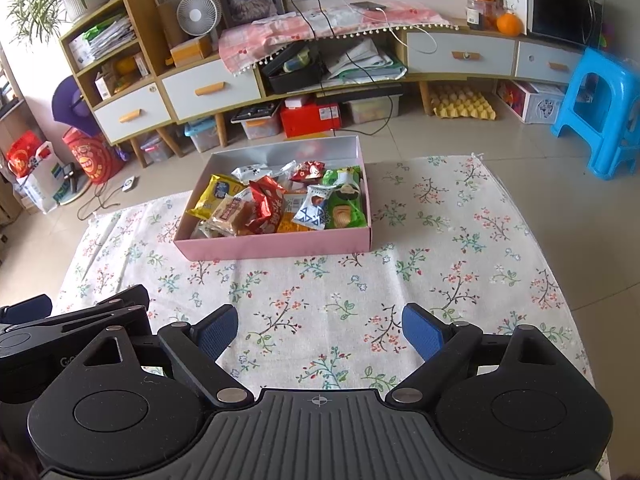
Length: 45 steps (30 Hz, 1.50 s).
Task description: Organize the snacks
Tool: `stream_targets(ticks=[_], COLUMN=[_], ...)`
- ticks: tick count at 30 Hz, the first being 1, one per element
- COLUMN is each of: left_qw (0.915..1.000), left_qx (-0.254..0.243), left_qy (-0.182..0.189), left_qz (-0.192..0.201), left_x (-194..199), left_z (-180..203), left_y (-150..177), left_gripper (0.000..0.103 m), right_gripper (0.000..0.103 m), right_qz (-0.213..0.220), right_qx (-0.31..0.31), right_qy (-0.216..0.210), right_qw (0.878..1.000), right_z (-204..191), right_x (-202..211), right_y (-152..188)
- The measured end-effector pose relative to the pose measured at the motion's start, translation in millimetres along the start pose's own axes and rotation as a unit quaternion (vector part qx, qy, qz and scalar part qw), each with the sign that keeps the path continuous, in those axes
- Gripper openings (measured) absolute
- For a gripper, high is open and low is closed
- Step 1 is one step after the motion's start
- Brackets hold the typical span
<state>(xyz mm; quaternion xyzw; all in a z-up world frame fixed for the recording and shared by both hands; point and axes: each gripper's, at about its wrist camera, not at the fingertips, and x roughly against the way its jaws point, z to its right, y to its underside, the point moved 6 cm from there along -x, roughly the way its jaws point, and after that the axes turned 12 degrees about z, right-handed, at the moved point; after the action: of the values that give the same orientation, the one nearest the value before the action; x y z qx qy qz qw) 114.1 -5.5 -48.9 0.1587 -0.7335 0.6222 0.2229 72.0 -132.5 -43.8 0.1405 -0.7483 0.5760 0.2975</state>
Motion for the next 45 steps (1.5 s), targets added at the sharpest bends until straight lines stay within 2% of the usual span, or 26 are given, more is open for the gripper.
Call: stream_targets(ticks=[21,32,35,40,45], left_qw=[0.9999,0.9985,0.9984,0.9975,0.9974], left_qx=[0.005,0.007,0.005,0.027,0.036], left_qy=[0.007,0.043,0.041,0.031,0.035], left_qz=[-0.011,-0.031,-0.038,-0.058,-0.052], left_x=[-1,-1,-4,-11,-9], left_z=[1,-3,-7,-20,-24], left_y=[2,10,15,21,21], left_gripper=[0.101,0.102,0.102,0.102,0.102], right_gripper=[0.091,0.091,0.094,0.096,0.097], right_qz=[0.001,0.017,0.021,0.026,0.019], right_qx=[0.005,0.014,0.02,0.033,0.056], right_qy=[0.0,-0.011,-0.012,-0.021,-0.022], right_qw=[1.0,1.0,0.999,0.999,0.998], right_z=[2,-1,-4,-13,-21], right_x=[0,9,10,13,10], right_y=[1,-4,-6,-6,-2])
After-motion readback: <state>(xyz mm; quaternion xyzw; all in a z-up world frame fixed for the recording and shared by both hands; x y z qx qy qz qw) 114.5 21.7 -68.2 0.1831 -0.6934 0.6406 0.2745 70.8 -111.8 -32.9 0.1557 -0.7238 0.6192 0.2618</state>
